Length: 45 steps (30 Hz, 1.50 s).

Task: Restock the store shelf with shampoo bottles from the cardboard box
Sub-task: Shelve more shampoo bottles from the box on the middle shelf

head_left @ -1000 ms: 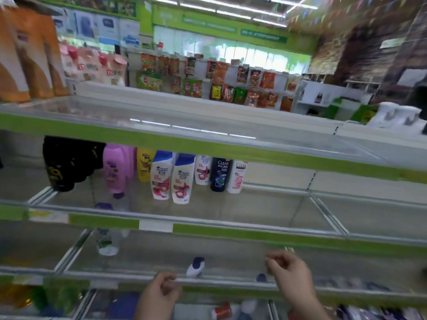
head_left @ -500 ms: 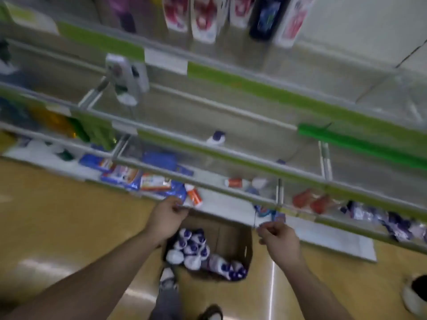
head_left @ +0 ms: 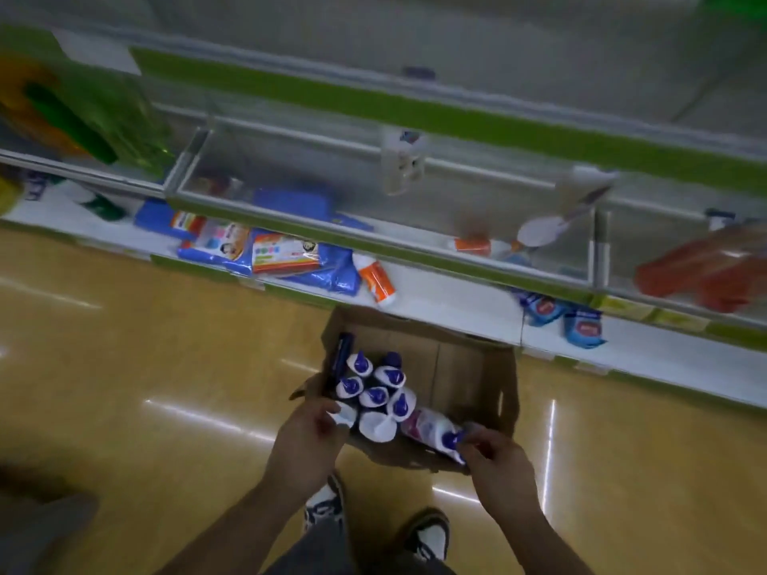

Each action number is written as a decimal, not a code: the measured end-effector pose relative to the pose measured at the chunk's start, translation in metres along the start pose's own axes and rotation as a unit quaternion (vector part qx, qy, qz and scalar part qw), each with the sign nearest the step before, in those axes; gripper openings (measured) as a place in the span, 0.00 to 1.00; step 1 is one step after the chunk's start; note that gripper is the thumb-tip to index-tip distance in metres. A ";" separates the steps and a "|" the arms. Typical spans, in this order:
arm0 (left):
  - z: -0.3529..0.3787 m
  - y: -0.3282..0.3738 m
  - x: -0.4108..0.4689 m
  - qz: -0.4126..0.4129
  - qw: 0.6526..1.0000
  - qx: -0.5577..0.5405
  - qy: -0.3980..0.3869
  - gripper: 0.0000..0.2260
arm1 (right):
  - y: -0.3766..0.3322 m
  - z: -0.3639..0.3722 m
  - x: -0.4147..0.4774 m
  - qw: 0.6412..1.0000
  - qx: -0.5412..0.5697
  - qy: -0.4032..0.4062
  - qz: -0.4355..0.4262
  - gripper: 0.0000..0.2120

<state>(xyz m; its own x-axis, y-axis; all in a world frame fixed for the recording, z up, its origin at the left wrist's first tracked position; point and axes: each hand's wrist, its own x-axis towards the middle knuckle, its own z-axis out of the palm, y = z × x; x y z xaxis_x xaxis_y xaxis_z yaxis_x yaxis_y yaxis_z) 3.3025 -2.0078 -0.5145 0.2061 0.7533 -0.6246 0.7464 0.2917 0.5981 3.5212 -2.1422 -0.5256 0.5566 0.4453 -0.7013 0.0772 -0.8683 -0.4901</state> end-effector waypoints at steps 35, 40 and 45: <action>0.152 -0.141 0.391 -0.202 0.964 0.059 -0.161 0.19 | 0.010 0.182 0.361 0.983 -0.144 -0.058 -0.095 0.17; 0.145 -0.140 0.401 -0.223 0.943 0.111 -0.222 0.19 | 0.013 0.181 0.370 0.987 -0.130 -0.067 -0.060 0.20; 0.146 -0.131 0.406 -0.218 0.921 0.192 -0.259 0.15 | 0.015 0.183 0.365 0.985 -0.131 -0.112 -0.022 0.23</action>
<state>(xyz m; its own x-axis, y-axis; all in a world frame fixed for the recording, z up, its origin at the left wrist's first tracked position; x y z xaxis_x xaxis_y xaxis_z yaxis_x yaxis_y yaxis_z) 3.3807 -1.8261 -0.9193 0.0336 0.2018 -0.9788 0.9782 0.1941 0.0736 3.5744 -1.9531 -0.8836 0.3544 0.4951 -0.7932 0.3248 -0.8607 -0.3921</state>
